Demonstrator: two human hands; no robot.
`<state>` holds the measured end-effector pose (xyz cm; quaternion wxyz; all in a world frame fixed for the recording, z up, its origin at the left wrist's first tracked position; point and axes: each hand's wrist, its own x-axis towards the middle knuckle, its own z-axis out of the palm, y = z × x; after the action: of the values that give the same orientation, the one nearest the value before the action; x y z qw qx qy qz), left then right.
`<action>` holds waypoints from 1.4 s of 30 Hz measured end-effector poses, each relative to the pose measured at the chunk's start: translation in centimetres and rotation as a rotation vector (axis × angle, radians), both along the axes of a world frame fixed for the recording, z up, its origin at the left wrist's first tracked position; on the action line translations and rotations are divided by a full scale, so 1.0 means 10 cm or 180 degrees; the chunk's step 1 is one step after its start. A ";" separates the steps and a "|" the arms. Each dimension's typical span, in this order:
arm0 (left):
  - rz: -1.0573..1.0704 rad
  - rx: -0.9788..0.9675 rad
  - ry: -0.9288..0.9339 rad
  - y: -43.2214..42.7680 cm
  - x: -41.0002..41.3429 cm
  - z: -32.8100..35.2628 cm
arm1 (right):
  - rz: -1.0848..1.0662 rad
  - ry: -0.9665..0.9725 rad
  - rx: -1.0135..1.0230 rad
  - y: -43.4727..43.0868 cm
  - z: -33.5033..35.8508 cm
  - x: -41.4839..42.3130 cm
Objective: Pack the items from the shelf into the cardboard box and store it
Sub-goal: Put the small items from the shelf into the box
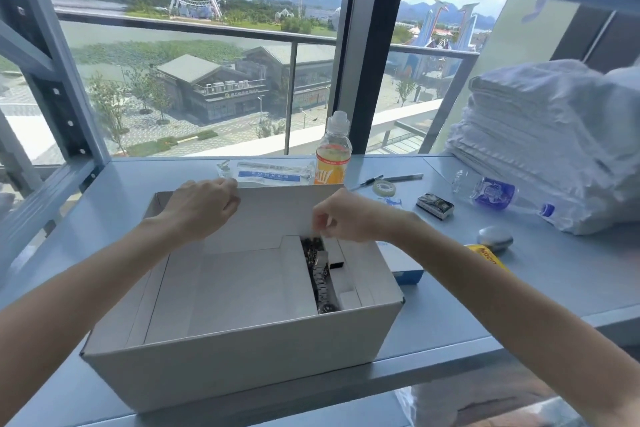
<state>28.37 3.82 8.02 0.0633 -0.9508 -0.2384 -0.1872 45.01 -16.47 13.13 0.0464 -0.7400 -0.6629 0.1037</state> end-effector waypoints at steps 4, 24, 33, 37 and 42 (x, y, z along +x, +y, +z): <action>-0.0119 -0.0064 0.0039 -0.05 0.12 0.01 | -0.0170 0.0430 0.0709 -0.41 0.25 0.26; -0.0083 0.0043 0.0022 -0.55 0.82 0.01 | -0.1520 -0.0029 -0.0819 -1.24 -0.62 1.96; 0.0208 0.0101 0.0393 -0.38 0.52 0.08 | -0.1642 -0.0434 -0.0881 -1.13 -0.87 2.00; 0.0379 0.0123 0.0324 -0.24 0.28 0.06 | -0.1760 -0.0307 -0.0701 -1.11 -0.90 1.97; 0.0424 0.0026 0.0399 -0.05 0.02 0.07 | -0.1805 -0.0169 -0.0205 -0.98 -0.51 1.89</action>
<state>28.57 3.27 8.68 0.0943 -0.9424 -0.2960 -0.1238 63.91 -26.24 8.02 0.0327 -0.8994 -0.4269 0.0881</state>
